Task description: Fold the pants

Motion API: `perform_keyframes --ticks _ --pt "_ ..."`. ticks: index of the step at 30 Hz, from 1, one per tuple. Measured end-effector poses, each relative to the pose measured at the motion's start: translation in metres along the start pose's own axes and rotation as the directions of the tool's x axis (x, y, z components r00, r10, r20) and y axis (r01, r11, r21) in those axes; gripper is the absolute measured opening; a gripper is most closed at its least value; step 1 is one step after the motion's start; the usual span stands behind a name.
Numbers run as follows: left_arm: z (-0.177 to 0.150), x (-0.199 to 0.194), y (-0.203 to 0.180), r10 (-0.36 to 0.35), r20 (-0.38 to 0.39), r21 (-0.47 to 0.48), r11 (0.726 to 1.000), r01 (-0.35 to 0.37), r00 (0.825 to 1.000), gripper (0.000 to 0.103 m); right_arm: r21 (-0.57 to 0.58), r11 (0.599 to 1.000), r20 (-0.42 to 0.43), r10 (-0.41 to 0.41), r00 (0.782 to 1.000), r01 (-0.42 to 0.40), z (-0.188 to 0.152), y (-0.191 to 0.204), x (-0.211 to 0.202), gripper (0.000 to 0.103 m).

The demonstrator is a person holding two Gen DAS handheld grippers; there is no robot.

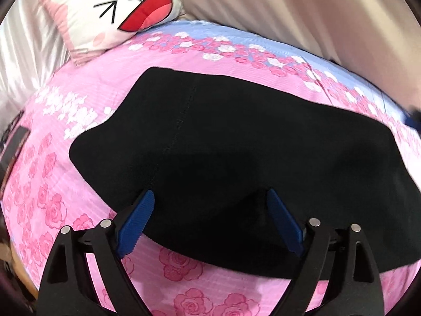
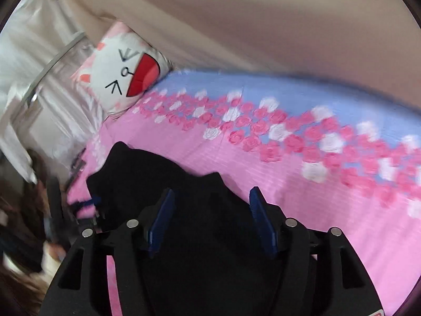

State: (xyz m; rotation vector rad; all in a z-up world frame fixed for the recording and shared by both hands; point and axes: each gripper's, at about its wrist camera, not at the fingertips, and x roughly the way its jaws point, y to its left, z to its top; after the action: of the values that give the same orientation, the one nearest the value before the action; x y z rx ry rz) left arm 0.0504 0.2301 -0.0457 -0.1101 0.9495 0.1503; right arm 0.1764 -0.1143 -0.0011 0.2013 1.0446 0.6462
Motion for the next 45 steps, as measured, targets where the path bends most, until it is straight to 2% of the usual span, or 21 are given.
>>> perform_keyframes --ticks 2,4,8,10,12,14,16,20,21,23,25,27,29,31,32,35,36,39,41,42,45 --pt "-0.001 -0.012 -0.002 -0.053 0.022 0.006 0.999 0.053 0.998 0.085 0.055 0.998 -0.06 0.026 0.998 -0.023 0.008 -0.005 0.024 0.06" --pt "0.003 -0.026 -0.003 -0.136 0.046 -0.005 0.991 0.137 0.99 0.085 0.111 0.99 -0.176 0.108 0.978 -0.09 0.006 -0.01 0.049 0.06" --pt "0.014 -0.042 -0.024 -0.3 0.092 0.033 0.954 0.298 0.949 0.092 0.061 0.977 -0.253 0.213 0.944 -0.204 -0.023 0.017 0.051 0.061" --pt "0.014 -0.033 -0.038 -0.308 0.075 0.071 0.95 0.303 0.948 0.092 0.002 0.973 -0.294 0.222 0.93 -0.232 -0.038 0.034 0.05 0.061" --pt "0.011 -0.011 -0.049 -0.283 0.013 0.091 0.955 0.281 0.959 0.092 -0.01 0.977 -0.312 0.199 0.929 -0.213 -0.04 0.036 0.054 0.061" --pt "0.006 0.002 -0.054 -0.275 -0.028 0.09 0.957 0.277 0.961 0.092 0.06 0.97 -0.305 0.243 0.921 -0.236 -0.032 0.022 0.06 0.063" --pt "-0.001 -0.002 -0.058 -0.244 0.01 0.136 0.961 0.24 0.97 0.092 0.136 0.952 -0.29 0.302 0.908 -0.274 -0.022 0.006 0.068 0.07" --pt "-0.011 -0.001 -0.06 -0.221 0.017 0.166 0.962 0.215 0.975 0.092 0.298 0.882 -0.287 0.447 0.848 -0.364 -0.003 -0.026 0.101 0.071" --pt "-0.014 -0.001 -0.06 -0.215 0.022 0.176 0.962 0.208 0.976 0.092 0.308 0.874 -0.278 0.46 0.843 -0.376 0.0 -0.028 0.103 0.067" --pt "-0.017 -0.002 -0.064 -0.198 0.03 0.19 0.963 0.189 0.98 0.093 0.291 0.877 -0.251 0.457 0.853 -0.383 0.011 -0.024 0.101 0.049" --pt "-0.018 0.001 -0.069 -0.175 0.042 0.209 0.964 0.163 0.984 0.096 0.269 0.872 -0.196 0.466 0.863 -0.409 0.026 -0.023 0.092 0.023" --pt "-0.017 0.004 -0.076 -0.146 0.046 0.224 0.966 0.133 0.988 0.098 0.211 0.921 -0.17 0.364 0.916 -0.327 0.039 -0.026 0.091 0.017" --pt "-0.017 0.004 -0.078 -0.135 0.049 0.218 0.968 0.121 0.99 0.098 0.175 0.975 -0.147 0.162 0.976 -0.135 0.047 -0.036 0.094 0.018" --pt "-0.016 0.004 -0.074 -0.152 0.051 0.201 0.97 0.139 0.987 0.098 0.152 0.985 -0.068 0.093 0.993 -0.082 0.048 -0.035 0.076 0.023" --pt "-0.015 0.004 -0.072 -0.159 0.052 0.195 0.97 0.146 0.986 0.098 0.101 0.991 -0.029 0.089 0.996 -0.086 0.043 -0.022 0.062 0.023" --pt "-0.015 0.003 -0.069 -0.172 0.057 0.183 0.97 0.159 0.983 0.098 -0.017 0.985 -0.021 0.173 0.985 -0.173 0.018 0.018 0.038 0.023" --pt "-0.015 0.004 -0.07 -0.167 0.057 0.185 0.971 0.154 0.984 0.098 -0.087 0.979 -0.027 0.185 0.982 -0.186 0.002 0.038 0.033 0.023" --pt "-0.014 0.006 -0.073 -0.15 0.056 0.192 0.972 0.137 0.987 0.098 -0.147 0.973 -0.097 0.166 0.981 -0.179 -0.023 0.055 0.054 0.021" --pt "-0.014 0.006 -0.074 -0.149 0.058 0.193 0.972 0.135 0.987 0.098 -0.159 0.983 -0.116 0.078 0.99 -0.096 -0.024 0.048 0.083 0.01" --pt "-0.014 0.006 -0.072 -0.157 0.06 0.187 0.972 0.143 0.986 0.098 -0.165 0.986 -0.095 -0.049 0.994 0.033 -0.017 0.036 0.099 0.0" --pt "-0.013 0.005 -0.066 -0.181 0.067 0.163 0.972 0.168 0.981 0.098 -0.001 1.0 -0.052 0.001 0.999 -0.001 -0.003 0.013 0.099 0.0"
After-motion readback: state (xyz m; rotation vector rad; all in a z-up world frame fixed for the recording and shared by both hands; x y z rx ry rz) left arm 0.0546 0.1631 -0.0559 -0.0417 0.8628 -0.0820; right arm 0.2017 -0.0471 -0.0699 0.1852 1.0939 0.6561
